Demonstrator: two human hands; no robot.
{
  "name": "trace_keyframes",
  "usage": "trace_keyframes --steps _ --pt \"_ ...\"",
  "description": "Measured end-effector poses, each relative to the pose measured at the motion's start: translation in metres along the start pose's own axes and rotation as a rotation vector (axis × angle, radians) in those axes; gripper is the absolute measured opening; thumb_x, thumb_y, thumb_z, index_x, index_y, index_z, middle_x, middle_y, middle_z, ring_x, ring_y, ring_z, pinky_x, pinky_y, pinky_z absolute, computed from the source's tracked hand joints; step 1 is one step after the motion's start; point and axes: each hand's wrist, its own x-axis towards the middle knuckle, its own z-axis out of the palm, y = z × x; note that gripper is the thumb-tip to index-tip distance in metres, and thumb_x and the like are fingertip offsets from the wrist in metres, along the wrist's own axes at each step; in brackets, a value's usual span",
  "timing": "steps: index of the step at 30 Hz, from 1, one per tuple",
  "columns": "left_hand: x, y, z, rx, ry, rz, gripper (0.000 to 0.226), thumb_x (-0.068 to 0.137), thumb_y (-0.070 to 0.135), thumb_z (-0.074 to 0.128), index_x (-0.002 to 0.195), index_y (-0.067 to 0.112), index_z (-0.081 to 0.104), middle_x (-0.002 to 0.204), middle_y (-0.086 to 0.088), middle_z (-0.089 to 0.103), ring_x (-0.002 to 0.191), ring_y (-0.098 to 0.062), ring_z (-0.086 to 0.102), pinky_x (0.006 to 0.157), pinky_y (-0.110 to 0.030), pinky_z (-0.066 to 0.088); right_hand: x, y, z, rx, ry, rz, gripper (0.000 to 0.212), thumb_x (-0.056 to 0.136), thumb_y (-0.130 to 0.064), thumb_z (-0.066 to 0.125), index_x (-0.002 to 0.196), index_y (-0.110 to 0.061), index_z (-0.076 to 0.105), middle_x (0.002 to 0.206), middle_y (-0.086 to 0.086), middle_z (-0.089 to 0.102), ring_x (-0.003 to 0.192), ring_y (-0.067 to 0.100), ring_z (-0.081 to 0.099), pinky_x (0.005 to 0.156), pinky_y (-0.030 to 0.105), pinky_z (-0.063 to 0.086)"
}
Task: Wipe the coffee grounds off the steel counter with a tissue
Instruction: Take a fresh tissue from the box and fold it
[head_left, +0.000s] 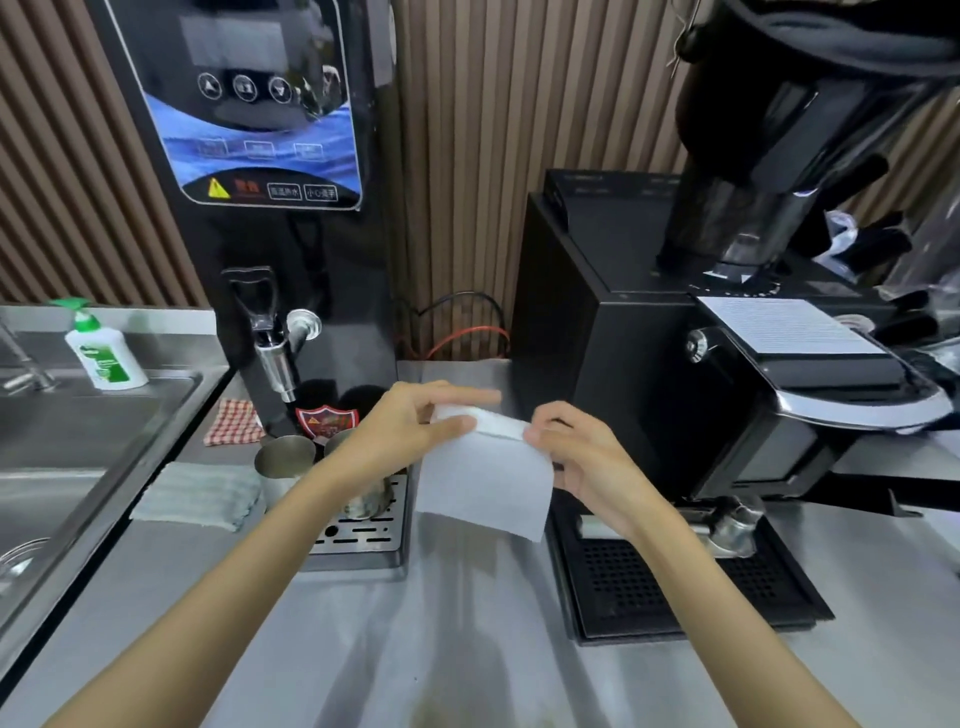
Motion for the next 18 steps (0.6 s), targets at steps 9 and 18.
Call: trace_keyframes --steps 9,18 --pt "0.003 -0.011 0.002 -0.012 0.040 -0.197 0.011 0.080 0.035 0.062 0.075 0.035 0.053 0.078 -0.009 0.059 0.075 -0.025 0.053 0.071 -0.038 0.041 0.018 -0.004 0.005 -0.302 0.120 -0.115 0.009 0.088 -0.013 0.057 0.094 -0.011 0.063 0.089 0.000 0.062 0.082 0.013 0.059 0.070 0.025 0.049" --pt "0.007 -0.002 -0.007 -0.476 -0.032 -0.219 0.024 0.088 -0.001 0.045 0.081 0.012 0.063 0.065 0.002 0.063 0.055 -0.005 0.058 0.047 -0.012 0.045 0.019 -0.012 0.003 -0.034 -0.059 -0.076 0.005 0.080 -0.015 0.055 0.083 -0.016 0.058 0.091 0.001 0.056 0.076 0.013 0.061 0.053 0.020 0.049"
